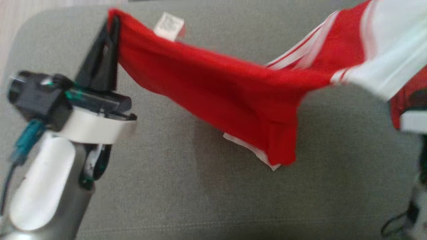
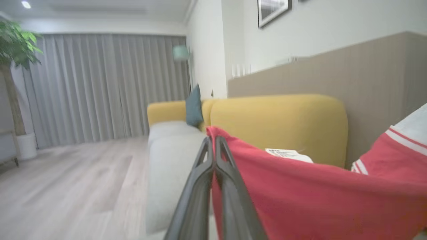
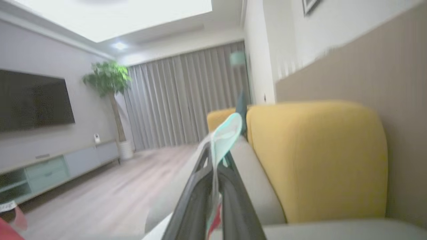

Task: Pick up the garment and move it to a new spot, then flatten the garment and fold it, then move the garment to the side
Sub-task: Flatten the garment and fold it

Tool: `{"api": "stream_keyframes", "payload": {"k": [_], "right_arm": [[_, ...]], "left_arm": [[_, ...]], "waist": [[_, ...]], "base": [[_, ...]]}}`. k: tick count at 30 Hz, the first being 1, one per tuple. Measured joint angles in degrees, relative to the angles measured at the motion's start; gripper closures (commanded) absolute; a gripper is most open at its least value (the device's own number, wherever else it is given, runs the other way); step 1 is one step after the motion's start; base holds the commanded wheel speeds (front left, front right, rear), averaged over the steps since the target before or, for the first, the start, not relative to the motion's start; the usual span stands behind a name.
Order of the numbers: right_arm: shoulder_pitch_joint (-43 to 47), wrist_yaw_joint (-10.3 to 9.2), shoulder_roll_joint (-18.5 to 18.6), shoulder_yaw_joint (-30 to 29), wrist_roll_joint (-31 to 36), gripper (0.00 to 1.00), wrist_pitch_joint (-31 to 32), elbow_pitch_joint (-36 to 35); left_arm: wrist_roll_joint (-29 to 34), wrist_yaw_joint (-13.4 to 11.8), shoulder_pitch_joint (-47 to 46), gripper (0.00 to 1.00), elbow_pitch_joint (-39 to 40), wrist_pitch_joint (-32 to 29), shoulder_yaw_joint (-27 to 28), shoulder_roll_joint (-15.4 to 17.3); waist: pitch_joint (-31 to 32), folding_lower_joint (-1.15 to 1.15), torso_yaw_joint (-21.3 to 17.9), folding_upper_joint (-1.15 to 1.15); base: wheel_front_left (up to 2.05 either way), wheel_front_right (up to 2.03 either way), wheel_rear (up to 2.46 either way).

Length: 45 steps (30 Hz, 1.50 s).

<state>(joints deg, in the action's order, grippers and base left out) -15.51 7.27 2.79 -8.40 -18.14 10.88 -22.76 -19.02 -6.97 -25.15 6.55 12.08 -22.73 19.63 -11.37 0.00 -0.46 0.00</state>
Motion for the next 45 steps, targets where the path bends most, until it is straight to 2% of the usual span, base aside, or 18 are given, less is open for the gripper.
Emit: {"api": "stream_keyframes", "payload": {"k": [4, 8, 14, 19, 22, 26, 32, 38, 41, 45], "right_arm": [[-7.6, 0.00, 0.0, -3.0, -0.4, 1.00, 0.7, -4.1], [-13.5, 0.00, 0.2, -4.5, -0.4, 1.00, 3.5, -5.2], [-17.9, 0.00, 1.3, -4.9, -1.3, 1.00, 6.5, -4.1], [-21.7, 0.00, 1.5, -4.2, -3.4, 1.00, 7.4, -0.4], [-26.8, 0.00, 1.9, -2.9, -5.0, 1.00, 7.7, 5.5], [-36.6, 0.00, 2.9, -0.3, -6.1, 1.00, 5.0, 16.5], [-51.2, 0.00, 3.5, 4.1, -7.6, 1.00, -4.1, 35.3], [-63.4, 0.00, 3.3, 10.4, -11.4, 1.00, -16.2, 52.3], [-67.4, 0.00, 3.0, 14.6, -13.3, 1.00, -19.5, 60.1], [-67.1, 0.00, 2.0, 20.3, -15.8, 1.00, -20.8, 70.1]], "left_arm": [[1.3, -1.0, -2.5, 1.00, 6.5, 0.0, 2.1, 1.6], [1.4, -1.1, -7.6, 1.00, 10.3, -2.4, 3.5, 2.7], [1.1, -1.0, -10.6, 1.00, 11.6, -6.2, 3.5, 3.3], [-0.8, 0.2, -13.6, 1.00, 8.3, -7.0, 3.4, 2.9], [-2.4, 2.1, -18.5, 1.00, 2.3, -7.0, 3.2, 1.5], [-4.3, 5.6, -27.2, 1.00, -10.1, -4.8, 2.6, -1.4], [-4.2, 9.6, -40.3, 1.00, -30.5, 1.0, 1.7, -5.4], [-3.3, 11.0, -50.6, 1.00, -44.8, 2.6, 4.2, -7.0], [-2.5, 11.6, -53.0, 1.00, -48.6, 2.6, 6.2, -7.3], [-1.6, 12.1, -50.8, 1.00, -54.6, 2.6, 7.2, -7.7]], "waist": [[2.3, 0.00, -0.4, 0.00], [4.3, 0.00, -0.5, 0.00], [5.2, 0.00, -1.0, 0.00], [3.6, 0.00, -1.1, 0.00], [1.7, 0.00, -1.1, 0.00], [-1.3, 0.01, -1.1, 0.00], [-5.3, 0.02, -0.9, 0.00], [-6.8, 0.00, -1.9, 0.00], [-8.2, 0.00, -2.5, 0.00], [-10.6, 0.02, -3.2, 0.00]], "base": [[0.00, 0.00, 0.00], [0.00, 0.00, 0.00], [0.00, 0.00, 0.00], [0.00, 0.00, 0.00], [0.00, 0.00, 0.00], [0.00, 0.00, 0.00], [0.00, 0.00, 0.00], [0.00, 0.00, 0.00], [0.00, 0.00, 0.00], [0.00, 0.00, 0.00]]}}
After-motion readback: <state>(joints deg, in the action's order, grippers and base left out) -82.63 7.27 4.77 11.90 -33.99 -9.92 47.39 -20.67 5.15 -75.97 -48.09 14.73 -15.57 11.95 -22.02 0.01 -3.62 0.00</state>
